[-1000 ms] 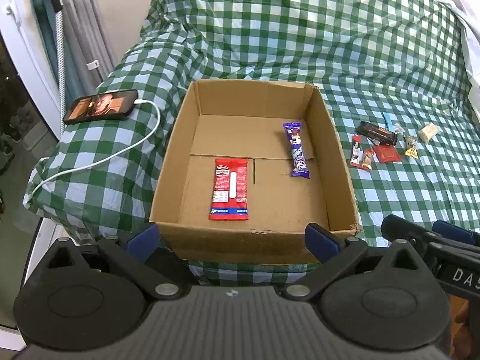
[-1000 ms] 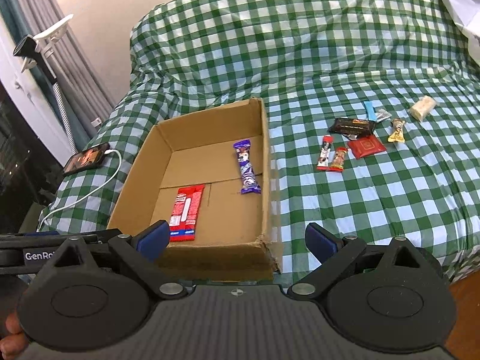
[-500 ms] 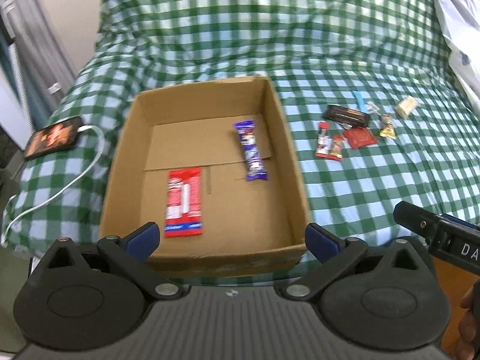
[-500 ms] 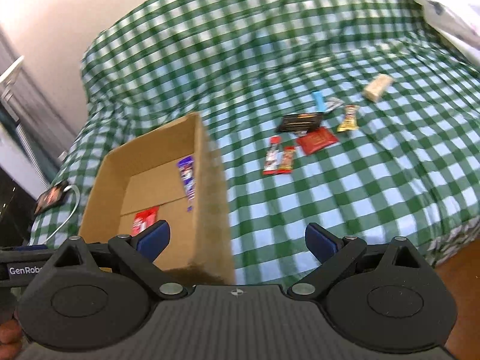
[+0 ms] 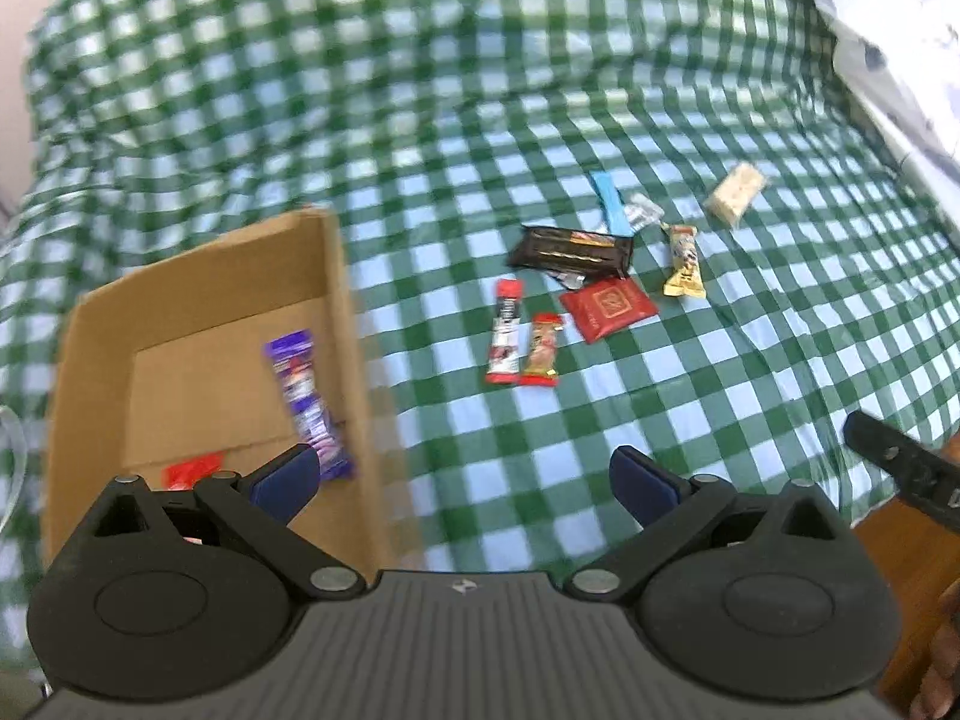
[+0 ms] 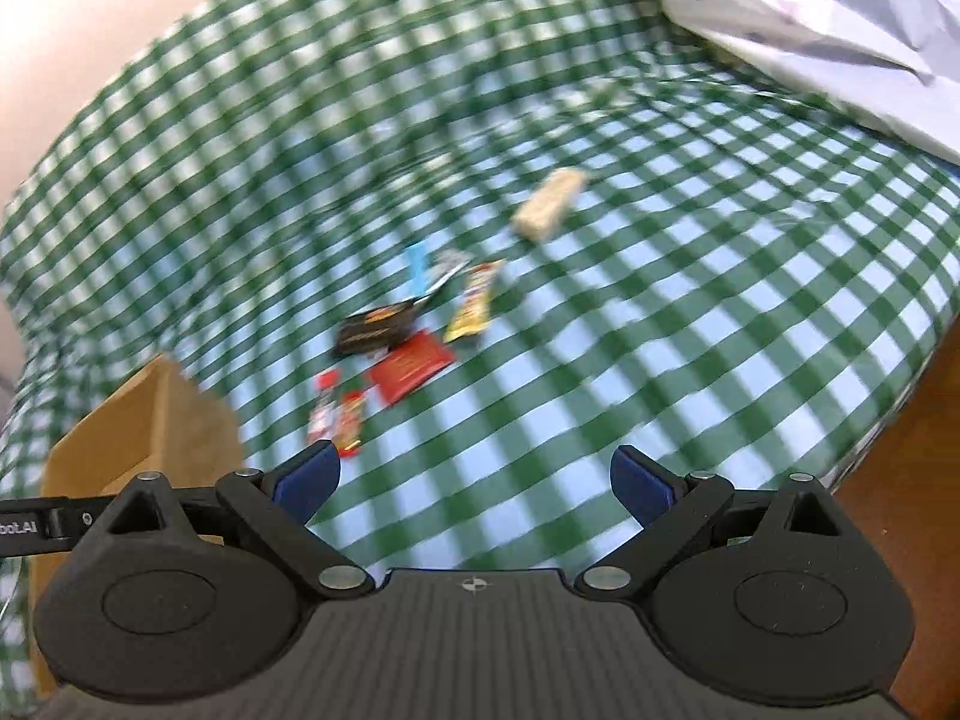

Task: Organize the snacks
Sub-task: 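Grasp the yellow bar with the right tool while the left tool grasps the Nescafé stick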

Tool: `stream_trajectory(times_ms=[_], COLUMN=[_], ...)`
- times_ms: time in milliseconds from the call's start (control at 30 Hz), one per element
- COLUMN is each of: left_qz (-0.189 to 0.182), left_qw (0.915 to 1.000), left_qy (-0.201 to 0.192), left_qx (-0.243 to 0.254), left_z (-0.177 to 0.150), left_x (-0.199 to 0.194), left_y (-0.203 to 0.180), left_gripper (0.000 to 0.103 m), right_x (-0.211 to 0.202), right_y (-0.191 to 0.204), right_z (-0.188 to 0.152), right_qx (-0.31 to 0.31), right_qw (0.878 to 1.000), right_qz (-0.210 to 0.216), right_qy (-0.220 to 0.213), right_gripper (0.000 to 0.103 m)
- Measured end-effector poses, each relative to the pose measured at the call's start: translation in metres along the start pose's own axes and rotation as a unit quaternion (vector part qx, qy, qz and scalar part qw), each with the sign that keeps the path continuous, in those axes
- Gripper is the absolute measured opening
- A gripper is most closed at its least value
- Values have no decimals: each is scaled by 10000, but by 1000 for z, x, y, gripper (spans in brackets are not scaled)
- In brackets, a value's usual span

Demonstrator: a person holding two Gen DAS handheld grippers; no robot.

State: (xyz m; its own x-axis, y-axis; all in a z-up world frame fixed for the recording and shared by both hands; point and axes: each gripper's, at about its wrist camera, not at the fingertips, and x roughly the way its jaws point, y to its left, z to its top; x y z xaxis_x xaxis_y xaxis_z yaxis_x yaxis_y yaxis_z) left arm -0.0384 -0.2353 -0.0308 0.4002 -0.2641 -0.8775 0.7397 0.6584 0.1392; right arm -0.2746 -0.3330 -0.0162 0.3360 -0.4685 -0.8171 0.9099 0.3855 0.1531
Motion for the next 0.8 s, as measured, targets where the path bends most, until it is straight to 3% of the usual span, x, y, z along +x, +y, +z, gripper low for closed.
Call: stream_trajectory(times_ms=[333, 533, 667, 700, 733, 767, 800], left_qz=[167, 246, 222, 195, 163, 58, -192], left_qw=[9956, 9907, 9867, 9865, 9867, 9863, 9852], left_qy=[923, 1338, 1561, 1557, 1533, 1544, 1549], left_qx=[-51, -59, -388, -462, -517, -579, -704], left_z=[89, 108, 112, 112, 112, 112, 113], left_x=[154, 224, 253, 257, 259, 260, 259], left_y=[-22, -19, -4, -1, 3, 6, 9], left_gripper=[103, 103, 102, 95, 73, 64, 40], right_x=[116, 198, 248, 259, 267, 273, 277], right_y=[-26, -15, 1, 5, 7, 10, 12], right_z=[52, 74, 80, 81, 82, 82, 80], right_qx=[-51, -324, -681, -779, -850, -940, -1121], right_qw=[9995, 9989, 9966, 9956, 9947, 9939, 9922], right_qz=[-310, -279, -305, -346, -405, -413, -428], right_qy=[51, 213, 341, 381, 413, 404, 333], right_gripper=[97, 97, 97, 97, 95, 86, 65])
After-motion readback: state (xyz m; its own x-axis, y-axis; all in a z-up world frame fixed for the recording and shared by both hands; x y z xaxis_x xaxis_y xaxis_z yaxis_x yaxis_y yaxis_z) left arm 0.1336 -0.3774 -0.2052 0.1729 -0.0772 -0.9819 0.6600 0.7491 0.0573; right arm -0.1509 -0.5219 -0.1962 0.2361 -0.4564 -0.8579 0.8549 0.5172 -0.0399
